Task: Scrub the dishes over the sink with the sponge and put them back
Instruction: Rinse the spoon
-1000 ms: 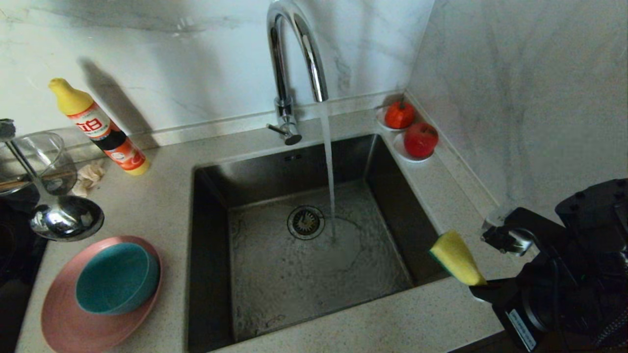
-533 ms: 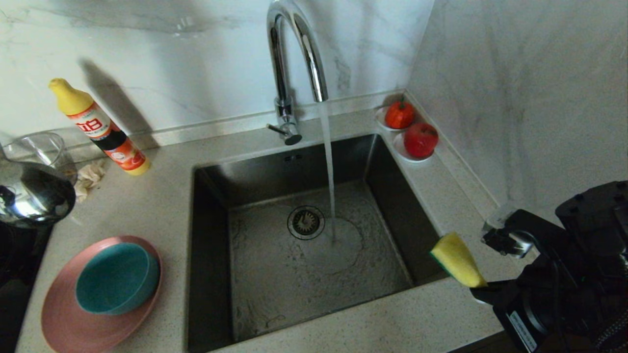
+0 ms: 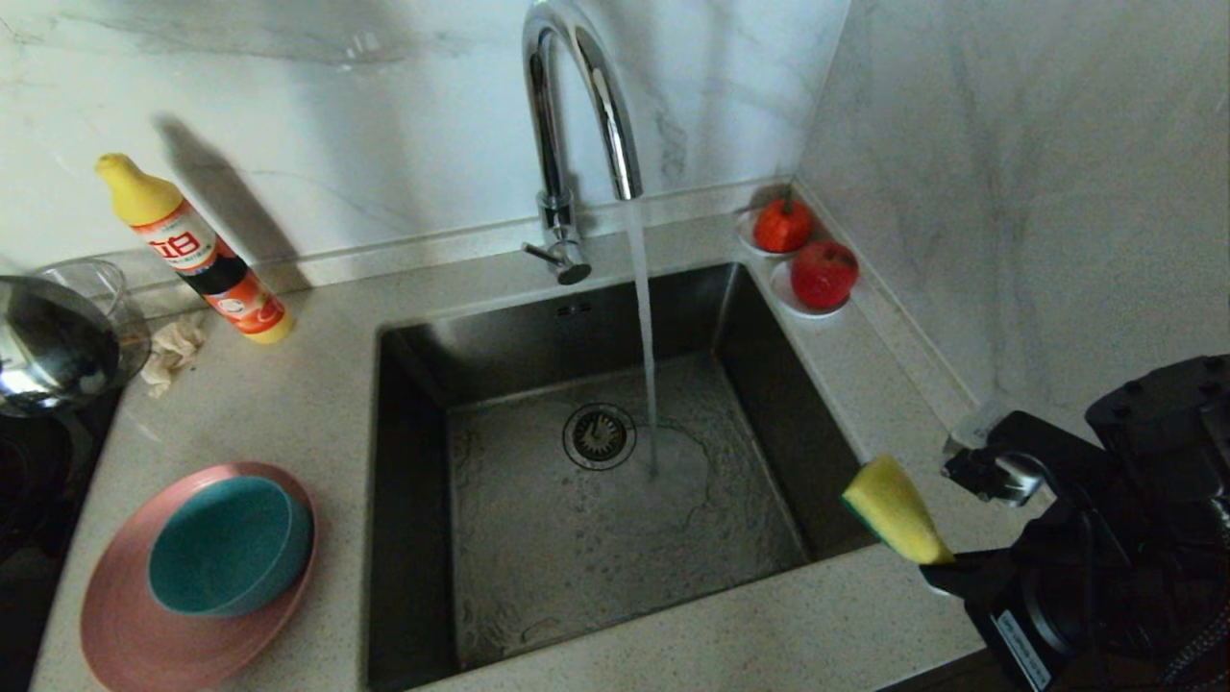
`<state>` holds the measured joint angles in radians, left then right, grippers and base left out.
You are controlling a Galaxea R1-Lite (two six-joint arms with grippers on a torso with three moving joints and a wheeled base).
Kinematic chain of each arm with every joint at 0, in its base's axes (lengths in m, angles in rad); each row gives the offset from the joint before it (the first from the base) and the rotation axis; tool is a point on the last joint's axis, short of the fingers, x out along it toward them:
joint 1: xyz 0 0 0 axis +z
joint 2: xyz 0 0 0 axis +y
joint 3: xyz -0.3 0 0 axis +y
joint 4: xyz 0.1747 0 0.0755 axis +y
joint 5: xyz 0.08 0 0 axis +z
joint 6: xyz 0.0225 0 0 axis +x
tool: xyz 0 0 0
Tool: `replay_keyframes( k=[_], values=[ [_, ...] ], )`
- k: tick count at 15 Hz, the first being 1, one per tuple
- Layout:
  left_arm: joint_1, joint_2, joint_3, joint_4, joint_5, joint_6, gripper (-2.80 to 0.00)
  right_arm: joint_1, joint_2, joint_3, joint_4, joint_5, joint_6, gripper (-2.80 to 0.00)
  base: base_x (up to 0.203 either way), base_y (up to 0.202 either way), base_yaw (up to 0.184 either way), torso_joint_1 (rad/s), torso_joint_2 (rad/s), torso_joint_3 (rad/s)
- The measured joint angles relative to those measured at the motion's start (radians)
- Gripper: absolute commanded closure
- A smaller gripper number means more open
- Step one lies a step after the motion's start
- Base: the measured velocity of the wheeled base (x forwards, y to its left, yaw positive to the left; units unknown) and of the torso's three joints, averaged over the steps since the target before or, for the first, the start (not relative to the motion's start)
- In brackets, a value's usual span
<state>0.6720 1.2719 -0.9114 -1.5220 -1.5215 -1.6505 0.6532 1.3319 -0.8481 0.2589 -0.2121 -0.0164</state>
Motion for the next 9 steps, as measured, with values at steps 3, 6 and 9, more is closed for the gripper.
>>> replay_keyframes(
  k=[3, 6, 9],
  values=[
    [0.001, 0.002, 0.013, 0.0, 0.0, 0.029, 0.0, 0.0, -0.002, 0.003, -0.001, 0.0, 0.0, 0.0, 0.0, 0.0, 0.0, 0.0, 0.0, 0.0],
    [0.001, 0.004, 0.017, 0.001, 0.0, -0.042, 0.0, 0.0, -0.002, 0.006, 0.0, 0.0, 0.0, 0.0, 0.0, 0.0, 0.0, 0.0, 0.0, 0.0],
    [0.004, 0.015, -0.008, 0.0, 0.0, -0.169, 0.0, 0.0, -0.002, 0.006, -0.001, 0.0, 0.0, 0.0, 0.0, 0.0, 0.0, 0.0, 0.0, 0.0]
  ],
)
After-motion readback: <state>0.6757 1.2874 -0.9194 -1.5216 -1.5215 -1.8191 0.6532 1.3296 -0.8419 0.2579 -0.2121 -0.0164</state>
